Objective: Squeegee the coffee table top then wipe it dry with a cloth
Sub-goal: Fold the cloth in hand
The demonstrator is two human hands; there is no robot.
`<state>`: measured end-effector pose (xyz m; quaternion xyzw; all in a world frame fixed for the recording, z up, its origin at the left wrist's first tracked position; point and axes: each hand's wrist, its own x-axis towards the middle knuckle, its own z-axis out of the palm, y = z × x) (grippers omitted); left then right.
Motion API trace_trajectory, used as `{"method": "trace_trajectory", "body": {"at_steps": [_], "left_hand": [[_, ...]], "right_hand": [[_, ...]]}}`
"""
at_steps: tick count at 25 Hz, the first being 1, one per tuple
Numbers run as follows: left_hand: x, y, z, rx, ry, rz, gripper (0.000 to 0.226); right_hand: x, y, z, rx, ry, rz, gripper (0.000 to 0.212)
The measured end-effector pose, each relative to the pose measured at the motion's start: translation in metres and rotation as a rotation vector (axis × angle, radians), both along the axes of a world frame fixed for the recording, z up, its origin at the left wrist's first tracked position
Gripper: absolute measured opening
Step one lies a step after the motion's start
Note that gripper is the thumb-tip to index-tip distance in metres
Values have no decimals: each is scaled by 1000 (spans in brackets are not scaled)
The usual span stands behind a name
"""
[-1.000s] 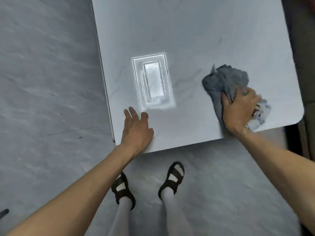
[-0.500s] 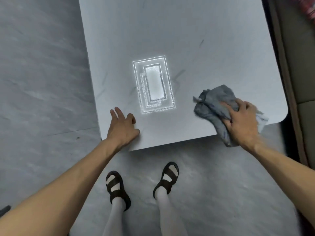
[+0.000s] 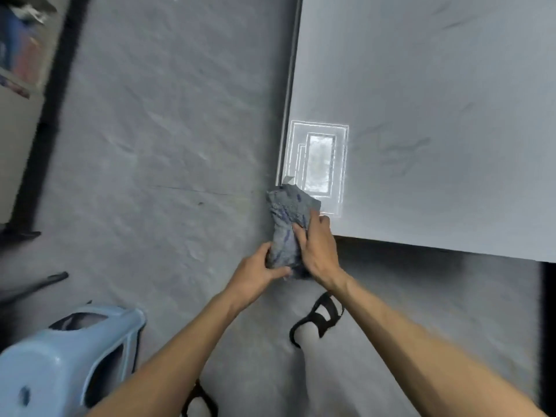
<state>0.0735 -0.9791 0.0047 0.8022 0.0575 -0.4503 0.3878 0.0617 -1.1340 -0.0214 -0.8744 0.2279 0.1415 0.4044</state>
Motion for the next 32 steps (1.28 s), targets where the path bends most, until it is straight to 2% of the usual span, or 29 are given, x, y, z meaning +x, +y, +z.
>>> {"method": "trace_trajectory", "body": {"at_steps": [2,5,7,8,10,11,13,14,15,17,19,22,25,27,29,32], "left_hand": [[-1,70,10,112,-204,63,44],[-8,194,32,158,-371,53,40],[-18,274,50,207,-437,-8,35],[-27,317,62,239,-503,-30,31],[-47,397,81,308,-690,-121,28],[-57,432,90,335,-750,-171,28],[-76,494,102,387,-775,-241,28],[-84,517,105,414,-787,-262,29],[-91,538,108,440,-812,-275,30],[-112,586,115,482,-842,-259,30],[-134,630,120,537,-814,-184,24],[-170,690,115,607,-736,115,31],[-200,734,88,544,-618,460,38],[-221,747,62,521,-562,637,38],[-240,750,34,489,-484,773,35],[-263,750,1,380,-348,837,31]], "right_hand": [[9,79,15,277,-17,-97,36],[7,188,41,687,38,-327,16],[-3,253,53,829,206,-337,15],[-11,288,55,829,322,-273,16],[-28,357,54,701,485,-53,20],[-34,389,54,555,497,89,27],[-32,450,52,203,348,423,60],[-27,477,52,68,202,614,73],[-19,504,52,-30,45,828,78],[-8,573,48,-127,-202,1221,58],[-2,633,46,-168,-344,1448,32],[2,696,55,-207,-304,1505,31],[-8,723,48,-202,-388,1443,36],[-29,730,33,-165,-413,1496,41],[-49,733,14,-180,-363,1556,47],[-62,731,-4,-264,-236,1572,29]]}}
